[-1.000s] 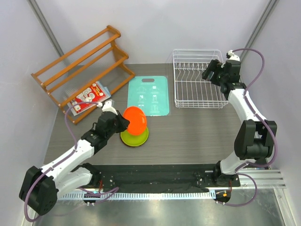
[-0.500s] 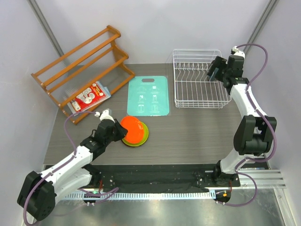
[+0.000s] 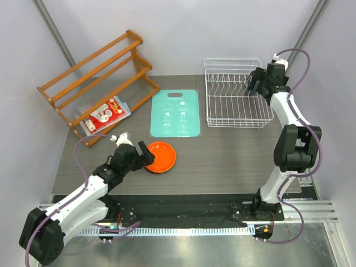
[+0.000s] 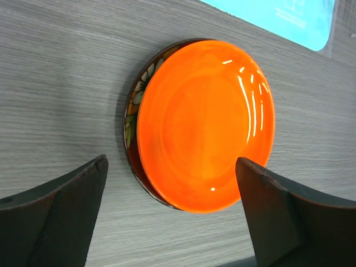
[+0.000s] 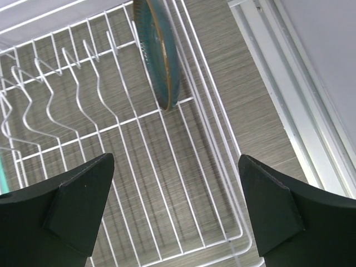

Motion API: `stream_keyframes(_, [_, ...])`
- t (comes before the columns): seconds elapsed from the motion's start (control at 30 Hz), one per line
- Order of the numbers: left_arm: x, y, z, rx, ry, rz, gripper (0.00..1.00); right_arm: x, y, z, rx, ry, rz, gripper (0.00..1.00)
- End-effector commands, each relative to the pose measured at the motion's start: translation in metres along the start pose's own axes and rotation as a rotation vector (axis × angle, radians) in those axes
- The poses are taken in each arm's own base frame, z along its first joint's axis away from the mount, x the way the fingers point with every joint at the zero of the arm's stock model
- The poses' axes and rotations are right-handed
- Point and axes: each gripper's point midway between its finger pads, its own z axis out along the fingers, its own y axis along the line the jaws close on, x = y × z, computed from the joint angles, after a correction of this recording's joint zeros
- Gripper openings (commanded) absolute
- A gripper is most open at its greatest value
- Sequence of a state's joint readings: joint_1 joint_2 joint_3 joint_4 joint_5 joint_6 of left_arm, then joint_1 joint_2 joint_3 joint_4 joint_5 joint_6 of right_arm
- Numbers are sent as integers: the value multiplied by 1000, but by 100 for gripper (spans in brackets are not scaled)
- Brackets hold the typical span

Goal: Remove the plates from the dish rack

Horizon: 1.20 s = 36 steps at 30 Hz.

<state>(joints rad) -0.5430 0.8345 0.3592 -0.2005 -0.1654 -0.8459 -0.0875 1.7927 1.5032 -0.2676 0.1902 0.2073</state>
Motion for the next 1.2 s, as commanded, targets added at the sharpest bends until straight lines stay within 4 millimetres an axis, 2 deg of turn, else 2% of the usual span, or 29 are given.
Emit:
stream_keyframes(0.0, [-23, -9, -9, -9, -50, 40, 100, -36, -8, -1, 54, -84, -31, 100])
stream_keyframes(0.1, [-37, -17, -14, -2, -76, 71, 100, -41, -10, 9, 73, -84, -51, 100])
stream_keyframes(0.13, [-46, -25, -17, 13, -94, 74, 99, -48, -8, 10, 71, -97, -54, 100])
stream_keyframes(0.2, [-58, -37, -20, 45, -125, 105, 99, -45, -7, 23, 74, -84, -70, 100])
stream_keyframes(0.23, [-61, -40, -18, 50, -123, 119, 100, -52, -4, 26, 64, -94, -74, 100])
stream_keyframes(0.27, [-74, -54, -23, 80, -151, 133, 100, -51, -3, 31, 65, -85, -80, 98])
stream_keyframes(0.3, [-80, -60, -23, 92, -156, 157, 100, -43, -3, 43, 65, -65, -92, 96])
stream_keyframes(0.33, [-81, -64, -19, 93, -144, 172, 99, -52, 0, 46, 56, -82, -88, 94])
stream_keyframes(0.37, [-95, -81, -22, 134, -170, 182, 99, -52, 2, 51, 49, -76, -92, 89])
stream_keyframes(0.4, [-97, -89, -20, 152, -163, 197, 99, -50, 5, 58, 32, -69, -96, 82])
stream_keyframes(0.43, [-98, -95, -12, 154, -140, 210, 99, -50, 8, 67, 16, -67, -95, 77])
stream_keyframes(0.47, [-108, -110, -12, 189, -155, 213, 99, -49, 9, 72, 10, -63, -93, 72])
stream_keyframes(0.53, [-111, -128, -6, 239, -131, 227, 100, -47, 15, 85, -9, -57, -94, 65])
stream_keyframes(0.57, [-116, -142, 4, 265, -127, 238, 99, -46, 14, 89, -4, -50, -94, 61])
stream_keyframes(0.63, [-117, -153, 14, 286, -103, 249, 99, -45, 16, 99, -5, -50, -97, 59])
stream_keyframes(0.67, [-111, -158, 26, 288, -59, 258, 99, -45, 16, 101, -4, -45, -96, 56])
stream_keyframes(0.7, [-118, -170, 27, 312, -61, 267, 100, -44, 16, 104, -4, -42, -99, 56])
stream_keyframes(0.73, [-120, -176, 31, 324, -54, 280, 99, -49, 17, 105, -5, -51, -99, 54])
stream_keyframes(0.77, [-120, -181, 34, 341, -41, 295, 99, -42, 16, 111, -1, -32, -106, 47])
stream_keyframes(0.8, [-121, -186, 42, 340, -31, 298, 99, -41, 16, 113, 3, -31, -108, 44])
stream_keyframes(0.9, [-123, -192, 57, 337, -26, 315, 99, -38, 15, 119, 9, -24, -112, 41])
stream_keyframes(0.97, [-135, -203, 61, 351, -52, 326, 99, -37, 16, 122, 9, -23, -115, 35])
stream_keyframes(1.0, [-133, -203, 70, 346, -45, 340, 99, -38, 15, 124, 12, -25, -121, 31])
stream_keyframes(1.03, [-145, -214, 71, 363, -76, 344, 99, -36, 15, 126, 17, -20, -121, 29])
stream_keyframes(1.07, [-148, -216, 75, 360, -83, 346, 99, -36, 13, 126, 24, -18, -126, 29])
stream_keyframes(1.1, [-142, -216, 91, 354, -58, 358, 100, -34, 12, 128, 28, -14, -131, 29])
stream_keyframes(1.13, [-154, -230, 90, 377, -79, 360, 99, -35, 11, 128, 36, -16, -131, 29])
stream_keyframes(1.17, [-153, -235, 96, 387, -68, 360, 99, -33, 11, 130, 39, -14, -135, 29])
